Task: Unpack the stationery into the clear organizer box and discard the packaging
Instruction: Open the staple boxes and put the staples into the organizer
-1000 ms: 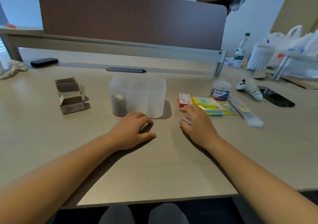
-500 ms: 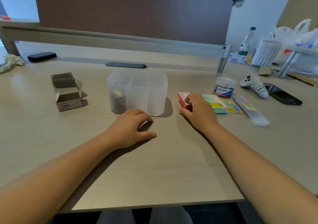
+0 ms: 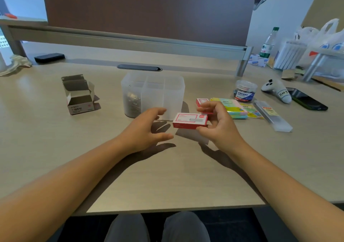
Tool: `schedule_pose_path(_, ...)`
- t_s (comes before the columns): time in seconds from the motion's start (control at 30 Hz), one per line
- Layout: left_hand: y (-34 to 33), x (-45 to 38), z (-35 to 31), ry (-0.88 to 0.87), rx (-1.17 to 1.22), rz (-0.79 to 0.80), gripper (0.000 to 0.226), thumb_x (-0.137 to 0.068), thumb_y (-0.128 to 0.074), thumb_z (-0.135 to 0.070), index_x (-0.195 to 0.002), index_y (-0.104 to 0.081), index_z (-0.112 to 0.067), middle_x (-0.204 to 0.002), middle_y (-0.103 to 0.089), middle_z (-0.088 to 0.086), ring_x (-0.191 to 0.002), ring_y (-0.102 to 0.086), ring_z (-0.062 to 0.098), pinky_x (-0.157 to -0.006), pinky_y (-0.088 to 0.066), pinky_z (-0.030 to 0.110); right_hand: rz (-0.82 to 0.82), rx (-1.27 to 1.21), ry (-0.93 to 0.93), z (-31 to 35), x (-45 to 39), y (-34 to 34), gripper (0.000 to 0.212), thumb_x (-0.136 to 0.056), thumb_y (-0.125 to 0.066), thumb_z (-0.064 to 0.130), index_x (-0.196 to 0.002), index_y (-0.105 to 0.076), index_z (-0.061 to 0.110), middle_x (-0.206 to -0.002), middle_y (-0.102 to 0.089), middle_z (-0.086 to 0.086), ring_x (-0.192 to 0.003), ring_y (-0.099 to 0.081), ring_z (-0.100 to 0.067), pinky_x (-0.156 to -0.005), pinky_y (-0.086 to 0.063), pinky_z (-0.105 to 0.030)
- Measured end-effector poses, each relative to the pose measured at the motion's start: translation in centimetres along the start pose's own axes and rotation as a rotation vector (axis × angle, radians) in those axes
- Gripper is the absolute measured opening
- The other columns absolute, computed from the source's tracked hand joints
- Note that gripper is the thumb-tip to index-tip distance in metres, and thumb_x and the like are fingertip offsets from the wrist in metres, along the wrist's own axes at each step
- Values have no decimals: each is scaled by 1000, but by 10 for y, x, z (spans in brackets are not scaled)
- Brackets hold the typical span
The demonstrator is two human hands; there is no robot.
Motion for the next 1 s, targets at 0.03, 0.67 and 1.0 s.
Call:
schedule_pose_path(0.03,0,1,-1,4,47,10,70,-77,-66,-29,-137,-32,-18,-140,-42,0,-120,-42,10,-94,-35,19,40,-22,5,3,2,-6,46,-74,-65,-2,-103,-40,24,-105,-49,5,-108,-51,-16,-81,-52,-18)
schedule_pose_path(0.67,48,18,26,63,253,-149,32,-77,-64,-21,-104,-47,-23,-100,-53,-6,-99,-52,13,-71,-47,12,31,-84,148,26,-21,-69,24,-76,-66,16,-78,-46,29,-107,-59,1,-101,-58,-16,-85,-53,-26)
schedule_pose_path(1.0,44,18,35,146,332,-56,44,-76,-67,-14,-113,-46,-23,-94,-51,-19,-100,-51,11,-69,-50,12,75,-31,175,18,-21,-67,14,-73,-68,10,-81,-59,17,-91,-56,18,-86,-58,-3,-76,-49,-8)
Point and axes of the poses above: each hand's wrist, its own x-axis away from the middle knuckle, its own y-axis out of the back of the hand, z = x × y, the point moved 4 cm from there along -x, towards the middle knuckle
